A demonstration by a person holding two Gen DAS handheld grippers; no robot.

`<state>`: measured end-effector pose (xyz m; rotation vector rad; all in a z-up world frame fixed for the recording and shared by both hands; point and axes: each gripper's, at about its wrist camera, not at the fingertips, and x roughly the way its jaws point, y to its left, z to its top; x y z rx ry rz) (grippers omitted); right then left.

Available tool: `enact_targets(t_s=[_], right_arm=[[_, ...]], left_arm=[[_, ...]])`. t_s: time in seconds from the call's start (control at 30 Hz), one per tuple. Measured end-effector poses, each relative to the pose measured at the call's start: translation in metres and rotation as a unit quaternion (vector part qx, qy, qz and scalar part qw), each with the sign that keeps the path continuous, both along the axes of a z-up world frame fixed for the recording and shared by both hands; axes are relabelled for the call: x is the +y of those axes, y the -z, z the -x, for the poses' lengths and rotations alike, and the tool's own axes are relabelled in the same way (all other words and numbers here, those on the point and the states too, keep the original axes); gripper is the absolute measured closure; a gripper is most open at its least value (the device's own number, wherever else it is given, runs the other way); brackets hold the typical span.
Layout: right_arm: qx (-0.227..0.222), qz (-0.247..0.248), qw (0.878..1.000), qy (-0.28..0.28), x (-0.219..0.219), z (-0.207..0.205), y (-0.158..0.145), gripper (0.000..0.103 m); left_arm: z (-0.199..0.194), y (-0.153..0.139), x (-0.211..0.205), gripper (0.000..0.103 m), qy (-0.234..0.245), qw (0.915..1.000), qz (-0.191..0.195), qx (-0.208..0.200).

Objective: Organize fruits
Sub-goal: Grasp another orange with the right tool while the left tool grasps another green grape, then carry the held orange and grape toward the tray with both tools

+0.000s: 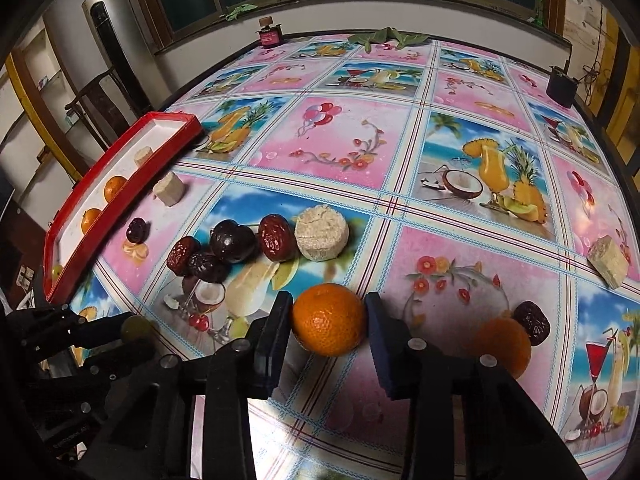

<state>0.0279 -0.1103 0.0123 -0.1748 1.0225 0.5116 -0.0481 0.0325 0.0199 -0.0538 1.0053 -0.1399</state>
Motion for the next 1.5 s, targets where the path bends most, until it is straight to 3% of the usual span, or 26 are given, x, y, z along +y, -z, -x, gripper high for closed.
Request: enact_targets(t_s=[0.6, 1.5], right_arm=[[-0.012, -0.015, 0.999, -0.028, 0.02, 0.01, -0.018, 0.065], [-0.04, -0.048, 0.995, -0.075, 0.067, 0.022, -0.052, 0.066]], left_arm=[[0.007, -0.02, 0.02, 0.083, -0.02, 0.9993, 0.021, -0.025], [0.021, -0.058, 0.086, 0.083, -0.099, 0.9918, 0.031, -0.074]])
